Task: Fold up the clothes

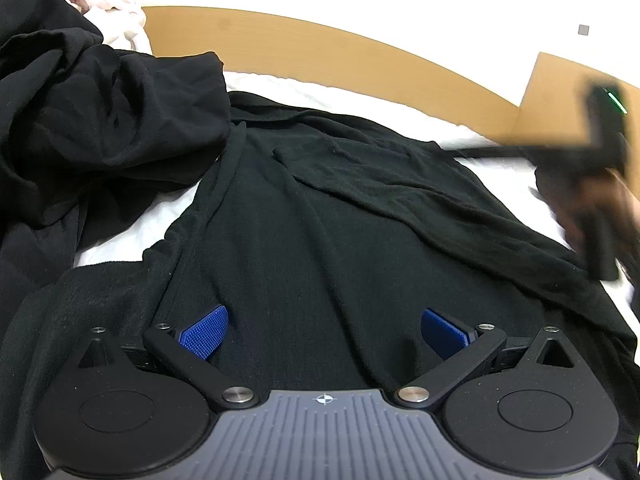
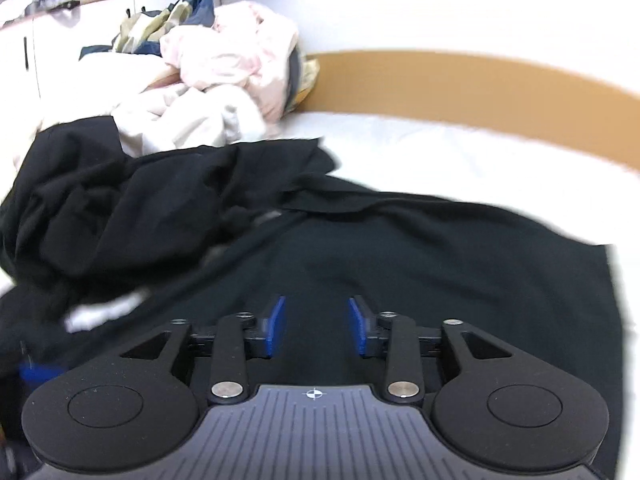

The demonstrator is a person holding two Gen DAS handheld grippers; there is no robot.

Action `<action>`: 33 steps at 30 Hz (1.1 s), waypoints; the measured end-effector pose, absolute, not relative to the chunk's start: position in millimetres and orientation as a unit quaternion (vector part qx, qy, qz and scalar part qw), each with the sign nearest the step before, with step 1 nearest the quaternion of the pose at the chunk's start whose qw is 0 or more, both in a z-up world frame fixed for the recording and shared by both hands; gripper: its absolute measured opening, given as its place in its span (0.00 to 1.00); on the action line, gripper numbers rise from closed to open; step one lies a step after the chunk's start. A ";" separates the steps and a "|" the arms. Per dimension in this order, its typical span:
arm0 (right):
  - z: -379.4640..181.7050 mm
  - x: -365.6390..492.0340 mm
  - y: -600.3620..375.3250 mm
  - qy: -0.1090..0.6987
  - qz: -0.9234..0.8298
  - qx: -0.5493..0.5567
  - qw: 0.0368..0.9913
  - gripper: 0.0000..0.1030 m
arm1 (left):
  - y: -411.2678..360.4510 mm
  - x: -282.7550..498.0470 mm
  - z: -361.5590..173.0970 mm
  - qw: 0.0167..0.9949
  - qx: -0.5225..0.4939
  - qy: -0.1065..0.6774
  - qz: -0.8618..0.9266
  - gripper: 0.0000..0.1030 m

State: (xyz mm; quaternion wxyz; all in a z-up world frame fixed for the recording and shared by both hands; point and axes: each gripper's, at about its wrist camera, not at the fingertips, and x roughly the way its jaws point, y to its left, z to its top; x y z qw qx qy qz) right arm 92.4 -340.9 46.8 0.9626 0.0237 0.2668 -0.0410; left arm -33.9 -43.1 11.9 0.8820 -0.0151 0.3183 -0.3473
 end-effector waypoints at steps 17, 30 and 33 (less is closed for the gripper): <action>-9.6 -30.3 -366.4 0.307 -0.145 0.004 0.941 1.00 | -42.5 -38.3 11.9 0.888 -0.013 0.312 -0.338 0.99; -15.6 -44.3 -380.3 0.313 -0.134 0.041 0.939 1.00 | -40.1 -36.7 11.1 0.887 -0.019 0.312 -0.339 0.99; -21.0 -32.1 -375.7 0.312 -0.133 0.042 0.940 1.00 | -41.4 -37.4 11.1 0.888 -0.016 0.311 -0.338 0.99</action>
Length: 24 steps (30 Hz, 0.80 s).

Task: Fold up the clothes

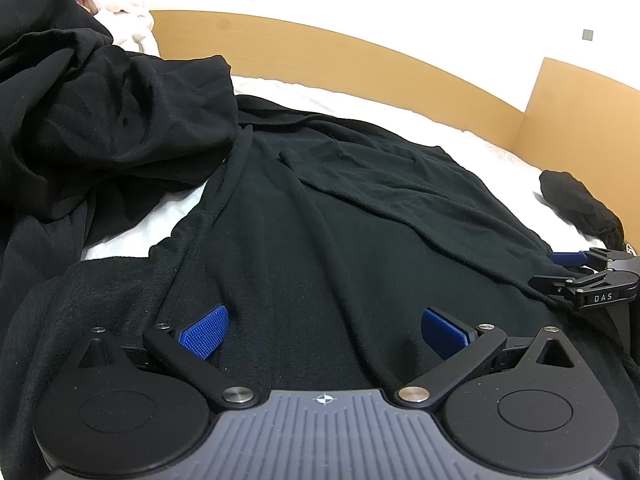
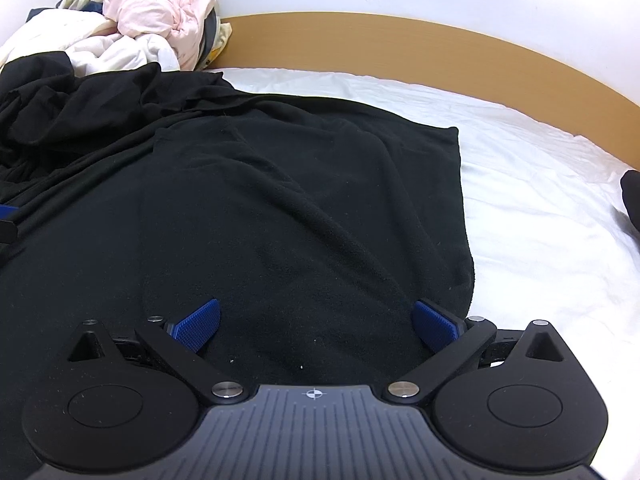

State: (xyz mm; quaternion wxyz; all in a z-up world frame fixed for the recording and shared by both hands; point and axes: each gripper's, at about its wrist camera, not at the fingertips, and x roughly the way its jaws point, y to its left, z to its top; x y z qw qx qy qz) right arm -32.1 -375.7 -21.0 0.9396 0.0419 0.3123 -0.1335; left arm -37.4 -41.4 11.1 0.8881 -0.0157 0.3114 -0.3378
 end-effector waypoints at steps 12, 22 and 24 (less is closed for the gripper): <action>-19.0 -35.1 -385.4 0.314 -0.136 0.040 0.939 1.00 | -53.2 -41.1 10.5 0.895 0.026 0.311 -0.320 0.99; -18.7 -34.2 -385.9 0.314 -0.135 0.040 0.939 1.00 | -38.3 -35.8 9.6 0.890 -0.030 0.310 -0.333 0.99; -18.8 -33.9 -385.8 0.314 -0.135 0.040 0.939 1.00 | -36.4 -35.0 9.6 0.888 -0.039 0.311 -0.336 0.99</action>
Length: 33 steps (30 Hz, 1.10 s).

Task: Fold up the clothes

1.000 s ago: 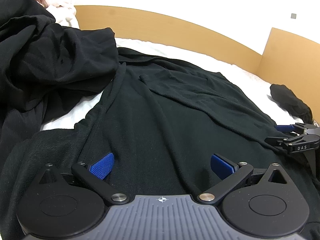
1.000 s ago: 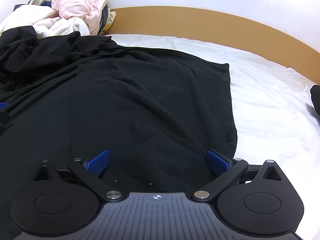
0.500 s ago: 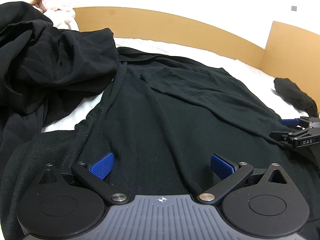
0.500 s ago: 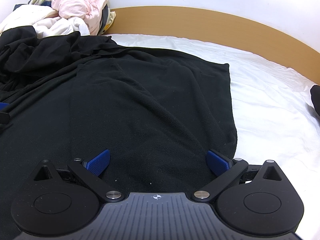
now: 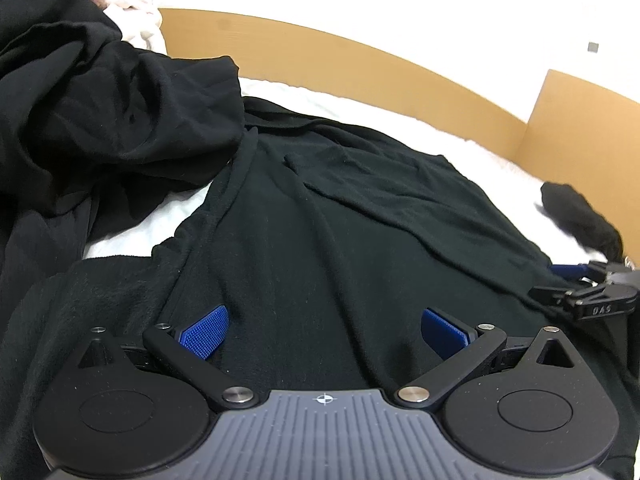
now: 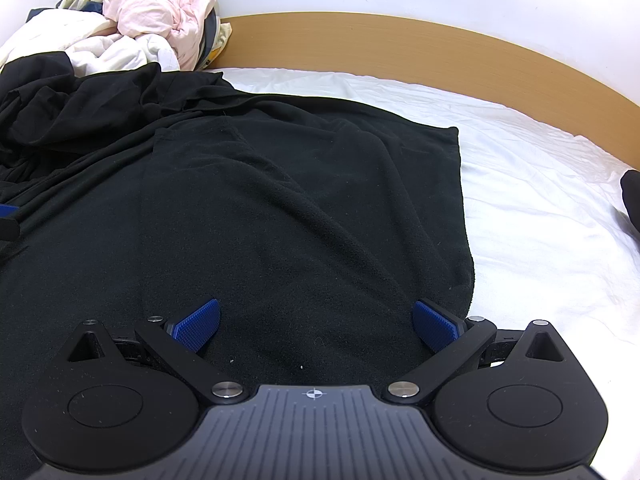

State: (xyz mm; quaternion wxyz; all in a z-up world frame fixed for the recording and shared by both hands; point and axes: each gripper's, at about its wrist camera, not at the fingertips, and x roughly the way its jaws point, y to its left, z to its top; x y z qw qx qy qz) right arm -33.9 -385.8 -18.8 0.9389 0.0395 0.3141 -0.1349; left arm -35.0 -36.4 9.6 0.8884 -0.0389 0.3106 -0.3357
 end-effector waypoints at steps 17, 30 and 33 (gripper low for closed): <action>-18.6 -31.5 -385.4 0.314 -0.135 0.039 0.939 1.00 | -33.6 -36.2 10.3 0.887 -0.056 0.310 -0.339 0.99; -19.0 -33.5 -384.4 0.314 -0.135 0.039 0.939 1.00 | -29.3 -34.9 10.0 0.884 -0.070 0.310 -0.342 0.99; -19.2 -33.3 -384.4 0.314 -0.135 0.039 0.939 1.00 | -29.4 -34.7 10.1 0.884 -0.071 0.310 -0.342 0.99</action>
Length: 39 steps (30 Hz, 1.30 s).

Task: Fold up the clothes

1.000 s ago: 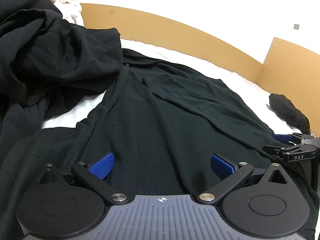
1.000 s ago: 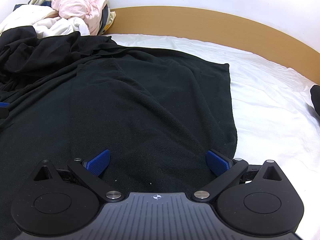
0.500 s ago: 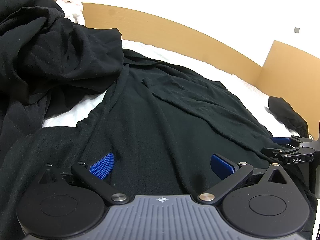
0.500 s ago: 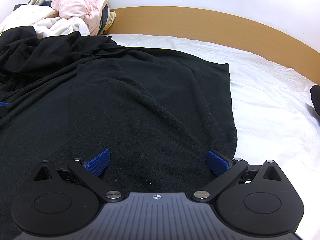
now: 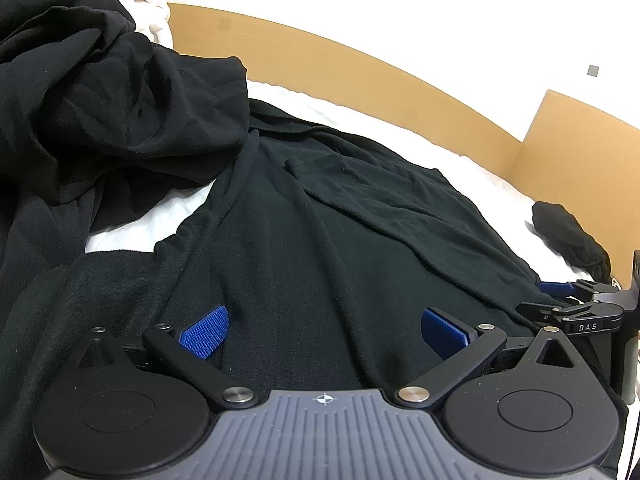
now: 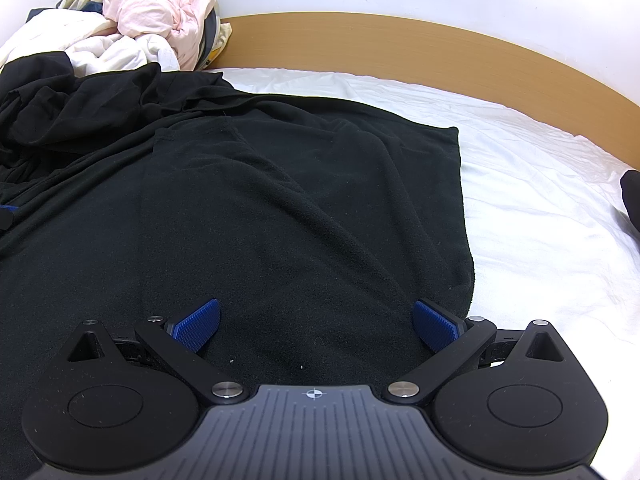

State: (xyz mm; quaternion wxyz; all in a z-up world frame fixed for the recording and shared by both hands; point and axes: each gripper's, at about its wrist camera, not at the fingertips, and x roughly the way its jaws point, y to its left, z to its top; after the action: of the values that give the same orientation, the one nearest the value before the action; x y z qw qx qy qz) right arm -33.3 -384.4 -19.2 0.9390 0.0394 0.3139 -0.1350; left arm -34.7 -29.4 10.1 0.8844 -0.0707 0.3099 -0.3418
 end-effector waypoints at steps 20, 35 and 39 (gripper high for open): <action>-23.1 -18.8 -374.9 0.314 -0.138 0.035 0.939 1.00 | 87.9 -153.9 48.7 0.934 0.021 0.280 -0.221 0.99; -23.3 -19.3 -367.0 0.306 -0.153 0.017 0.939 1.00 | 87.1 -227.3 10.9 0.943 -0.032 0.258 -0.209 0.97; -23.5 -20.8 -367.8 0.304 -0.154 0.020 0.940 1.00 | 96.2 -241.7 5.7 0.950 -0.034 0.244 -0.192 0.90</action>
State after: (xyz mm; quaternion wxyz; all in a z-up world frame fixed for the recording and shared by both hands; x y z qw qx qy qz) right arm -20.8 -367.8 -23.5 0.9399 0.0196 0.3041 -0.1538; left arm -241.7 96.2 5.7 0.9500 -0.0344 0.2439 -0.1920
